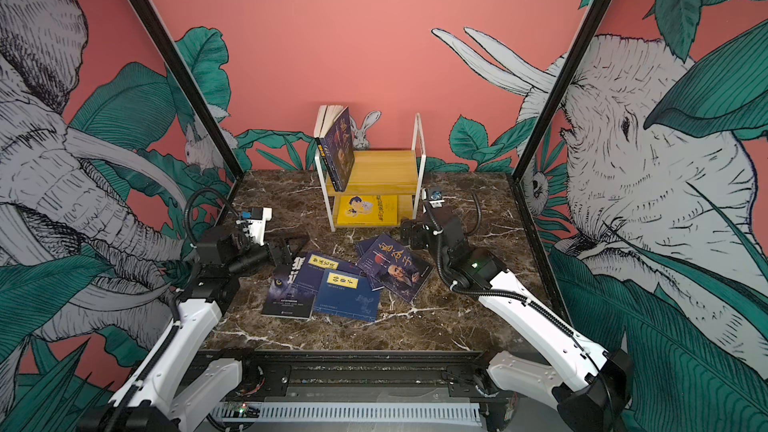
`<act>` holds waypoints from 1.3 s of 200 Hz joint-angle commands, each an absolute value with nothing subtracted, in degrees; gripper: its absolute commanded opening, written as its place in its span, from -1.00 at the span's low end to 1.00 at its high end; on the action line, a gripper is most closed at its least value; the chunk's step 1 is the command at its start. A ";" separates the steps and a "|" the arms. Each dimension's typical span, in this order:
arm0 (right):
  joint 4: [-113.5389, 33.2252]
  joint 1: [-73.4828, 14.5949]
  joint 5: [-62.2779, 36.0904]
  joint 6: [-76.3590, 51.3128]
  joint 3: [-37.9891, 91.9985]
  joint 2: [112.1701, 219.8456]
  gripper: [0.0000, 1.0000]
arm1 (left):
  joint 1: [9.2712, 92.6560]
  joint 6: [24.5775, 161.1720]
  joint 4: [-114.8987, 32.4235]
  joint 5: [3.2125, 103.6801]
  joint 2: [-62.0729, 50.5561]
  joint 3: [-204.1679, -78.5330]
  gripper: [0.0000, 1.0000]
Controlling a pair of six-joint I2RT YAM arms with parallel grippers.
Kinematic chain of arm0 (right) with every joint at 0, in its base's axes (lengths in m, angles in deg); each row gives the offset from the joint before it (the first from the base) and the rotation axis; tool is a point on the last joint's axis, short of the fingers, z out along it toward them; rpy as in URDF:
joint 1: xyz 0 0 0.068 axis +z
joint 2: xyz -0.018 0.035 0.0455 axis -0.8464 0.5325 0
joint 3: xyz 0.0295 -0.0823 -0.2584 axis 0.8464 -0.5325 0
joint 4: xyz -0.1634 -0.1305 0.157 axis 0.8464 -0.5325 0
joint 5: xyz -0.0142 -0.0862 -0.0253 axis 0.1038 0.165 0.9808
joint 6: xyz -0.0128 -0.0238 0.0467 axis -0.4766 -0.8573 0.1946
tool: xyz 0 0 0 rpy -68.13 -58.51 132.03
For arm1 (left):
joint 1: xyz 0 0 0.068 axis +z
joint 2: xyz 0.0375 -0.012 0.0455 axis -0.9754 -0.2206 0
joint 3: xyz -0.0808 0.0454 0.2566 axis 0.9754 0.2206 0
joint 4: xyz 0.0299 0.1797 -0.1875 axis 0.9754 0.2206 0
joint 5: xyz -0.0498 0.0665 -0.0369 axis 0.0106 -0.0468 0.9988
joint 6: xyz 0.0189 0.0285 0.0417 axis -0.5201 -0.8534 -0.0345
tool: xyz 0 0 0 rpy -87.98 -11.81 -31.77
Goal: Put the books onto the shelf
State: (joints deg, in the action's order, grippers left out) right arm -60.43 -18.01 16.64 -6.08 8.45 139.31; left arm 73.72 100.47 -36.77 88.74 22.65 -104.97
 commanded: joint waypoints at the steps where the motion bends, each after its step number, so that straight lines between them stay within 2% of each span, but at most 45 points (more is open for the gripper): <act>1: -61.18 -18.23 16.31 4.64 3.72 136.00 0.87 | 71.35 108.63 -40.48 92.03 16.75 -107.28 0.97; 45: -61.30 -20.27 14.85 15.83 -5.10 134.07 0.61 | 65.20 113.06 -42.08 92.12 2.24 -111.77 0.89; 75: -57.33 -23.54 9.48 23.21 -11.30 133.41 0.46 | 60.39 116.25 -46.03 90.83 -4.30 -112.54 0.79; 132: -54.76 -26.06 6.94 27.50 -16.59 138.09 0.45 | 56.97 118.27 -45.96 91.32 -15.48 -116.23 0.52; 168: -50.02 -26.95 5.87 27.94 -18.36 143.60 0.42 | 55.29 119.54 -46.28 92.24 -20.04 -118.07 0.43; 260: -45.37 -27.67 3.68 29.78 -18.26 153.81 0.17 | 54.42 121.57 -43.08 92.59 -26.22 -120.37 0.29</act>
